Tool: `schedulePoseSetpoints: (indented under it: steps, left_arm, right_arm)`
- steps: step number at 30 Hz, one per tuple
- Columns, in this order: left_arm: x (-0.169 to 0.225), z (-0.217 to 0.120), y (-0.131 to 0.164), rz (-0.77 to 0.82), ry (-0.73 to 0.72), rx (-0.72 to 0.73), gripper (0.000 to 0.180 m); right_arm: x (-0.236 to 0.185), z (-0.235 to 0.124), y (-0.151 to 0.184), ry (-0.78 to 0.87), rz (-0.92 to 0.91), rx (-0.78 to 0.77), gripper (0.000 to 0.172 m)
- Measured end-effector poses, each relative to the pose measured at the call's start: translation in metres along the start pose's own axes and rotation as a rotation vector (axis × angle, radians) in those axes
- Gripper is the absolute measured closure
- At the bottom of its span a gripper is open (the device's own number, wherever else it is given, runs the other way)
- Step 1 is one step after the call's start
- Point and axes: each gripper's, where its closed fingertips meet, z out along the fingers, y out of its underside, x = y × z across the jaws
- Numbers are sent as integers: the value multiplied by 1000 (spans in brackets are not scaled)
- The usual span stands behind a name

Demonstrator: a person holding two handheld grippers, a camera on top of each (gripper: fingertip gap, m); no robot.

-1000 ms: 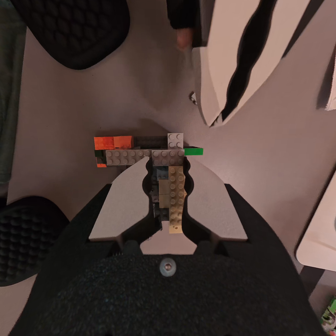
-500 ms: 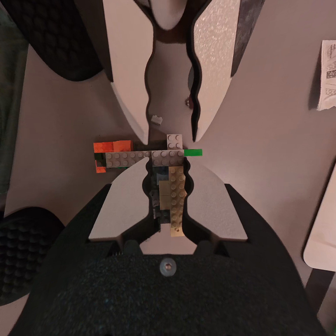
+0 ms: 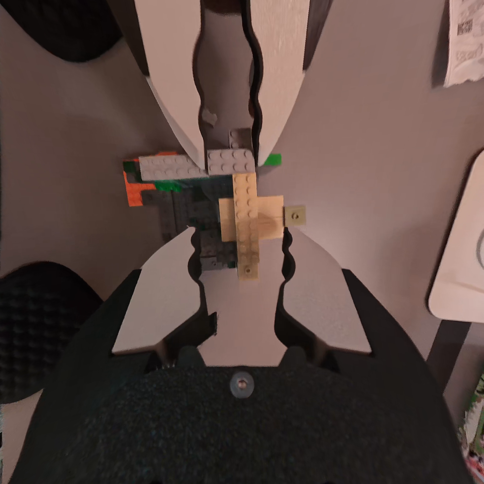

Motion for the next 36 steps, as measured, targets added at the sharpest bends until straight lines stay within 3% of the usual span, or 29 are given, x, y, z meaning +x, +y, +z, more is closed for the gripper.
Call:
schedulePoseSetpoints:
  steps: [8,11,23,28,31,33,36]
  left_arm:
    - [0,0,0,-2,14,-18,147]
    - [0,0,0,-3,13,-19,147]
    - [2,1,0,21,51,-101,147]
    - [1,-1,-1,-184,167,-28,147]
    - [2,-22,-31,-470,391,200,147]
    - [-8,-23,-24,-404,294,177,147]
    - [-9,-27,-22,-390,271,176,147]
  right_arm:
    - [-2,12,22,-2,56,20,115]
    - [-4,17,21,22,31,25,134]
    - [-7,17,23,3,19,-5,135]
    - [-8,18,23,1,19,-28,135]
    - [-9,18,22,3,5,-28,135]
    - [-10,18,22,7,19,-10,135]
    - [-10,18,22,5,30,-2,135]
